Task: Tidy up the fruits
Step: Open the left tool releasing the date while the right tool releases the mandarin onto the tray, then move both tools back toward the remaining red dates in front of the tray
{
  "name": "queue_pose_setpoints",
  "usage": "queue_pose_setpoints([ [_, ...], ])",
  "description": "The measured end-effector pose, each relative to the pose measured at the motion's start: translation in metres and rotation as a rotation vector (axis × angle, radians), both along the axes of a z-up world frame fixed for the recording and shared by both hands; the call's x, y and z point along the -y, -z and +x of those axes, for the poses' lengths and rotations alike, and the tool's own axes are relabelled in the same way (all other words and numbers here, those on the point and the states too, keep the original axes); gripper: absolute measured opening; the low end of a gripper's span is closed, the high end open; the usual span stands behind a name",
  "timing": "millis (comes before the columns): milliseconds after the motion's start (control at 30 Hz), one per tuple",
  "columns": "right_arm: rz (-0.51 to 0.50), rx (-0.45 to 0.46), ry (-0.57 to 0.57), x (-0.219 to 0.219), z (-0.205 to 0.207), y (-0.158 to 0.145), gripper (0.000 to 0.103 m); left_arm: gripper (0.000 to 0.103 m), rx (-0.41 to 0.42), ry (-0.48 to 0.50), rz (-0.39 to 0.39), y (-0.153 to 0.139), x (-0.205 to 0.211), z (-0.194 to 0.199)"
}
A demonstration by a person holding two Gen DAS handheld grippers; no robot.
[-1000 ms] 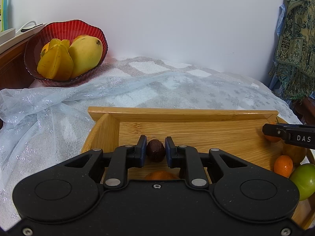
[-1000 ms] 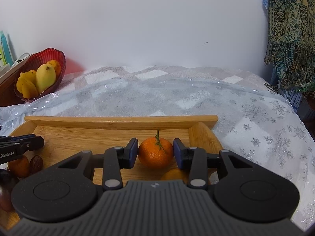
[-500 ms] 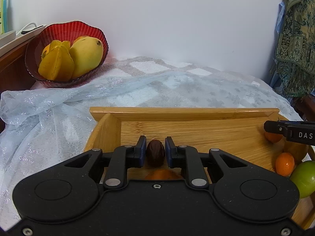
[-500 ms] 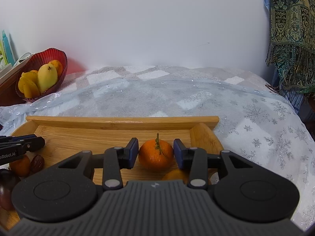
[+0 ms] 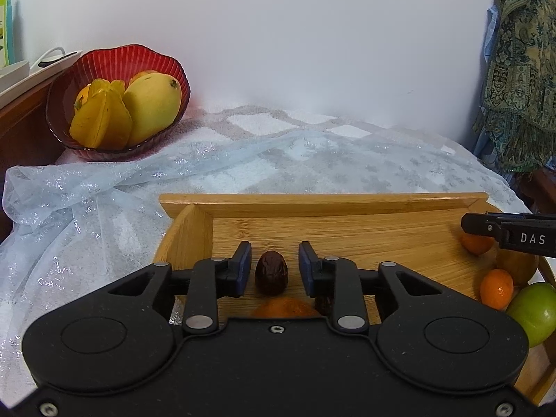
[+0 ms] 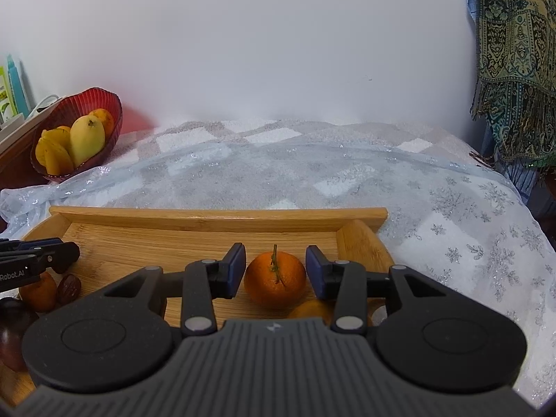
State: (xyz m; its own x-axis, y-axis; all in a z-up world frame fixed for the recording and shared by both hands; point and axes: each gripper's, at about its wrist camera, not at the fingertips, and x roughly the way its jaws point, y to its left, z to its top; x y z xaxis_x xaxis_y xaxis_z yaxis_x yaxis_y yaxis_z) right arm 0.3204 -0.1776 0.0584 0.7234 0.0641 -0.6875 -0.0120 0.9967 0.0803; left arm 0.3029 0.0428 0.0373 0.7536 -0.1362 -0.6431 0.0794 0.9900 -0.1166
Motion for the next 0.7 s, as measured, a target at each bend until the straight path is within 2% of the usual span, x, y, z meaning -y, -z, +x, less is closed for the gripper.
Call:
queue_pose_setpoints([
  [500, 0.032, 0.097, -0.003, -0.002, -0.026, -0.025, 0.063, 0.046, 0.074, 0.035, 0.008, -0.029, 0.003, -0.032],
  [700, 0.035, 0.149, -0.014, -0.006, -0.046, -0.036, 0.073, 0.055, 0.097, 0.036, -0.005, -0.041, -0.002, -0.061],
])
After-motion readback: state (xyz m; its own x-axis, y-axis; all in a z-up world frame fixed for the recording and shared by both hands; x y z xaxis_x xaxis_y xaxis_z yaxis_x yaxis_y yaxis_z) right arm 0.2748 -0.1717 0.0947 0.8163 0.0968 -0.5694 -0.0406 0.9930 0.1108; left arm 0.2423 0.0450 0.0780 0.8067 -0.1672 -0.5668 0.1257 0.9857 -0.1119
